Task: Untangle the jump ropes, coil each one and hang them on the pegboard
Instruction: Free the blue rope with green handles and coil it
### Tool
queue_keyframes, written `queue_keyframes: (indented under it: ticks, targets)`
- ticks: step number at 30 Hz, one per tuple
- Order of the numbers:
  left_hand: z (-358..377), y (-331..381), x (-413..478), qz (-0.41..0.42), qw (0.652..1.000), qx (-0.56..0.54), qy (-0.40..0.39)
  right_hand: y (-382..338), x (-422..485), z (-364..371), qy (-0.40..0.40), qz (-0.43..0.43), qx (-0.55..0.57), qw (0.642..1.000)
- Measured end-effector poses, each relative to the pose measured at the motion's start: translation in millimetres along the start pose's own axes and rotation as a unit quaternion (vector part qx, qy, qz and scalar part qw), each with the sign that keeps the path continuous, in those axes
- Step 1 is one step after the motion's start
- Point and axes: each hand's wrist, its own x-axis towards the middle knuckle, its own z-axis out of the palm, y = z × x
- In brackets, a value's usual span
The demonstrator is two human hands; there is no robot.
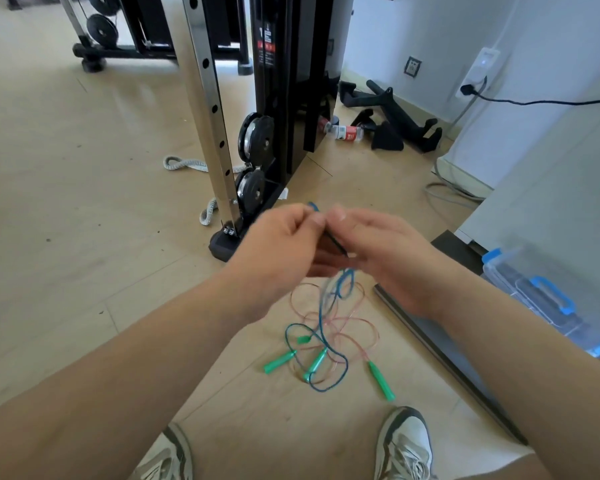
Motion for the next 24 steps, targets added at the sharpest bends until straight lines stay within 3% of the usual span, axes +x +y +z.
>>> queue_keyframes:
  ticks: [2,7,10,12,14,16,18,20,22,24]
  targets:
    - [-7,13,1,-0.008,0.994,-0.099,0.041,7,-5,0,-0.069,0.031,-0.009,0.997]
    - [-29,36,8,-0.026,0.947,-0.310,0.085,31,-4,0,-0.006,0.135,-0.256,0.957]
    - [-33,37,7,-0.037,0.927,-0.365,0.073,33,-4,2,-0.011,0.176,-0.293,0.940]
    - [-31,30,5,-0.062,0.932,-0.349,0.069,27,-1,5,0.015,0.152,-0.244,0.958]
    - [-30,18,7,-0.097,0.967,-0.231,0.054,14,0,11,0.065,0.111,-0.145,0.981]
    - [-32,-1,6,-0.094,0.995,0.028,-0.023,1,-1,16,0.094,0.067,-0.052,0.992]
    - [-30,-14,-3,-0.049,0.951,0.266,-0.152,-8,-4,20,0.104,0.033,0.015,0.994]
    - [-26,-21,-10,-0.023,0.893,0.401,-0.205,-14,-4,21,0.115,0.026,0.087,0.989]
    - [-25,-28,-8,0.007,0.859,0.477,-0.185,-21,-2,19,0.141,0.031,0.174,0.974]
    - [-24,-25,-6,0.016,0.880,0.457,-0.130,-23,1,15,0.157,0.049,0.209,0.964]
